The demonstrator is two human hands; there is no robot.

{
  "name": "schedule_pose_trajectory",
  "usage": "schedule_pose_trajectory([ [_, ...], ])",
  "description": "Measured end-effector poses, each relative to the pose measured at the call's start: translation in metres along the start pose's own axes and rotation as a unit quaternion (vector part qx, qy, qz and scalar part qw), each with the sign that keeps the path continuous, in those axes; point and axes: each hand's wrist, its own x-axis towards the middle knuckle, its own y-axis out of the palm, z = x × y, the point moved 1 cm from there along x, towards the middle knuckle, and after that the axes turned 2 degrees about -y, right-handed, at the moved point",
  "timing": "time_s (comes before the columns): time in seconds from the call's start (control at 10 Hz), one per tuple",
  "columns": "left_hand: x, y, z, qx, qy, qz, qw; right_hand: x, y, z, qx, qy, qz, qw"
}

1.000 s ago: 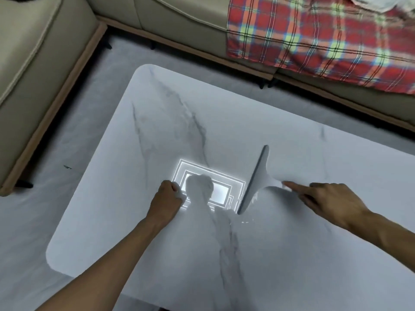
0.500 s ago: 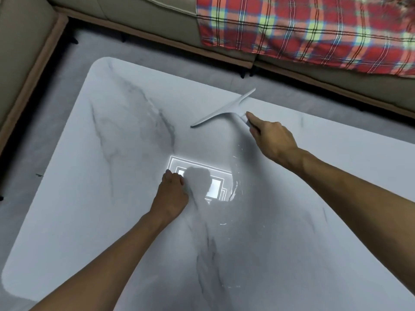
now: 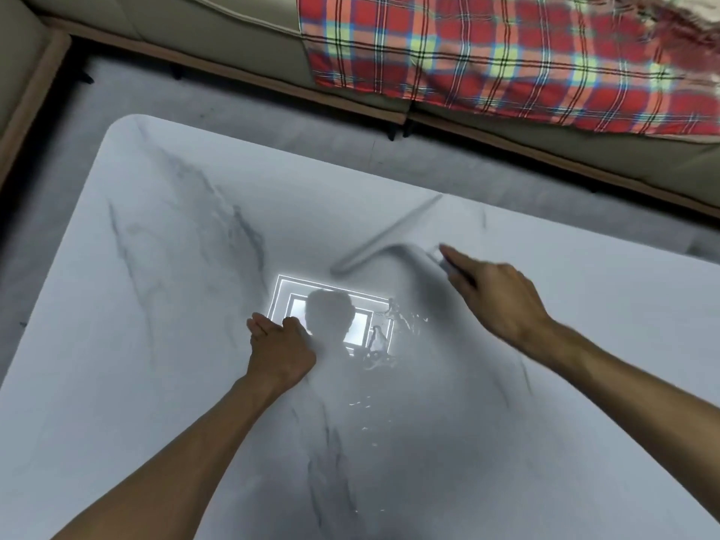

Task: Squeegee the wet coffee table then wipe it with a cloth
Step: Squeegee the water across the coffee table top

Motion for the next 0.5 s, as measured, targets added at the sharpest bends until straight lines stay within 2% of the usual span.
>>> schedule_pose_trajectory([
  [0.2, -0.001, -0.003, -0.001, -0.016, -0.003, -0.038, 0.999, 0.081, 0.016, 0.024, 0.032, 0.034, -0.017, 0.999],
  [0.3, 0.000, -0.002, 0.000, -0.017, -0.005, -0.036, 0.999, 0.065, 0.026, 0.014, 0.022, 0.024, -0.021, 0.999],
  [0.4, 0.002, -0.002, 0.000, -0.011, -0.012, -0.036, 0.999, 0.009, 0.034, -0.010, 0.011, 0.005, -0.013, 1.000],
  [0.5, -0.001, -0.007, -0.005, -0.025, -0.015, -0.034, 0.999, -0.035, 0.033, -0.027, 0.006, 0.022, 0.015, 1.000],
])
